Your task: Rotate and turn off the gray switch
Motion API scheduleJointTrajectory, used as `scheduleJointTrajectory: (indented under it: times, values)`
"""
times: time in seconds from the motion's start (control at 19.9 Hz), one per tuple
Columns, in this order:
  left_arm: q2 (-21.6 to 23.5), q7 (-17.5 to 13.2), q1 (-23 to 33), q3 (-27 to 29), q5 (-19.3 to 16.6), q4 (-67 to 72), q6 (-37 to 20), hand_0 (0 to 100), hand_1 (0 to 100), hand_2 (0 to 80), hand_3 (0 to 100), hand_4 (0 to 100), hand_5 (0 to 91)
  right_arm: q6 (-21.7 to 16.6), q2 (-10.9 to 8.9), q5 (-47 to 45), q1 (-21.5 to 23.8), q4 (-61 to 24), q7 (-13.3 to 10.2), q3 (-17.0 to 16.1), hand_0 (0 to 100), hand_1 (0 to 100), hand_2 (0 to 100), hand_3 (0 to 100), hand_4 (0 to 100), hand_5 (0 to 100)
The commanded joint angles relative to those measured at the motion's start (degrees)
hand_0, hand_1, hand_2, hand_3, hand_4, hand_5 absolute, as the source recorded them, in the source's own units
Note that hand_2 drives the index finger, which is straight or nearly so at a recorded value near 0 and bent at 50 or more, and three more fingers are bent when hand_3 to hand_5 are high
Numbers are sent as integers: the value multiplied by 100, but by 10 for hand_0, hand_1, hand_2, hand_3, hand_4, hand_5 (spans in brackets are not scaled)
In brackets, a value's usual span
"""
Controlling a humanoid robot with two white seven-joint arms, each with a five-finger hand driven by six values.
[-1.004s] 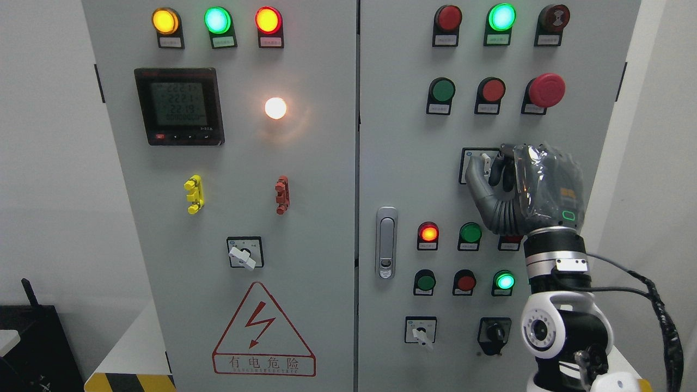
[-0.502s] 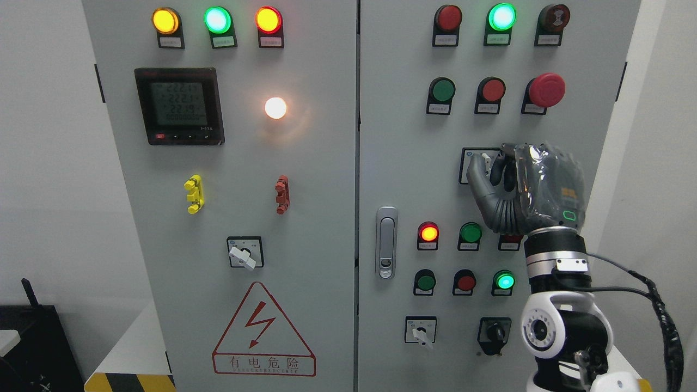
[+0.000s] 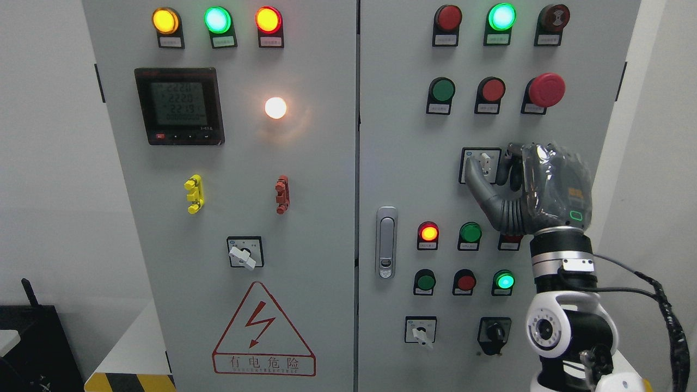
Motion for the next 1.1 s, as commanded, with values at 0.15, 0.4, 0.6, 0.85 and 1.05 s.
scheduleJointTrajectory:
  times: [0.15,0.4,0.6,0.85,1.05]
  values:
    - [0,-6,0,-9,0,79,3,120,389,0,0,0,0,-57,10,-21,21,-101,4,-105,292,236,802,973,928,1000]
    - [0,-7,0,-9,0,79,3,120,389,0,0,0,0,-65,19,-30,21,-145,4,-114,284,225,806,974,928,1000]
    - [0,-6,0,-9,0,79,3,120,389,0,0,0,0,-74,28,-39,47,-268,4,-114,247,193,812,976,928,1000]
    - [0,-15,0,-9,0,88,3,120,389,0,0,0,0,-109,19,-127,231,-636,-39,-123,192,197,812,978,930,1000]
    - [0,-15,0,-9,0,79,3,120,389,0,0,0,0,-311,28,-162,609,-1129,-337,-131,171,230,718,951,913,1000]
